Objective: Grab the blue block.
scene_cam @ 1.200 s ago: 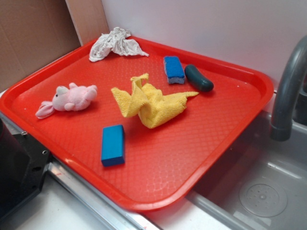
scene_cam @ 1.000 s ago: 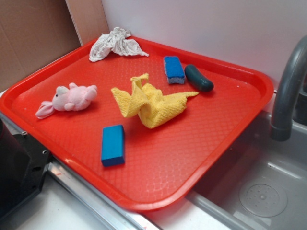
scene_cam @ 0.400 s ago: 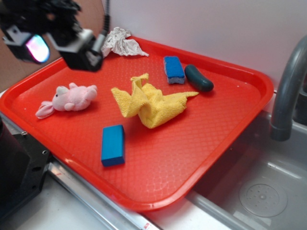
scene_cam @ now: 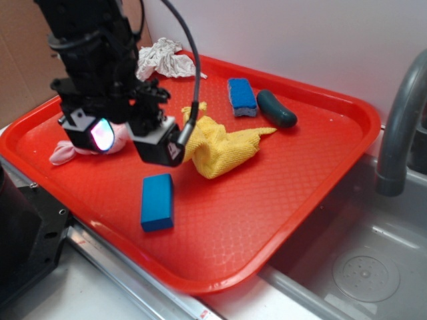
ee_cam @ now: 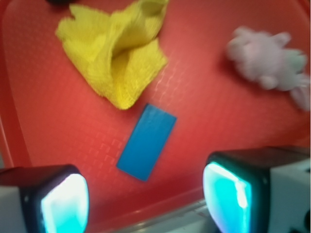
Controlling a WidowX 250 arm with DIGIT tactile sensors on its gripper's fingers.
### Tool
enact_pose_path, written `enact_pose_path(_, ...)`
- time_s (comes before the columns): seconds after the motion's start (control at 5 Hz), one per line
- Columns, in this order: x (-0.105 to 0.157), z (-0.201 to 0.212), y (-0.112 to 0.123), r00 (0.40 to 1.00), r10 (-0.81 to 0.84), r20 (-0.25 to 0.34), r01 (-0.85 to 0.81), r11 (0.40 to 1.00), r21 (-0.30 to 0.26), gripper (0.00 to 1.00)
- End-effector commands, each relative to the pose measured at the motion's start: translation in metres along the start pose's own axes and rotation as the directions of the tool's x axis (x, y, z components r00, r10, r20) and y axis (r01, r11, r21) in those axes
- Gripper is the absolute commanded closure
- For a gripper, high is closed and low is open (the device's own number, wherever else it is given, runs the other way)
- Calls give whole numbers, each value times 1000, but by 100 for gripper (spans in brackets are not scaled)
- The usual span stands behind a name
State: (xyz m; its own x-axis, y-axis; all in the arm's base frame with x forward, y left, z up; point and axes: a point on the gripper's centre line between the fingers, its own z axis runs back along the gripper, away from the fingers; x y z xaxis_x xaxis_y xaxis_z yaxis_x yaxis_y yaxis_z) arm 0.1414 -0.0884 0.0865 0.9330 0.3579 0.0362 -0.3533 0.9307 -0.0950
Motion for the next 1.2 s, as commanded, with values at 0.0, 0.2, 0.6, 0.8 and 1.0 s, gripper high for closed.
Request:
enact_pose_path(0.0, 4, -43, -8, 995, 58, -79, -64, 994, -86, 0)
enact_pose_path(0.2, 1, -51, -21, 996, 36, -79, -41, 997, -61, 0)
enact_pose_path(0.6, 4, -69, -3, 988, 90, -125, -91, 996, -4, 17)
enact_pose_path(0.8, 7, -70, 7, 986, 89, -139, -86, 996, 30, 100)
enact_pose_path(1.0, 17, -46, 8, 990, -81, -112, 86, 996, 37, 100)
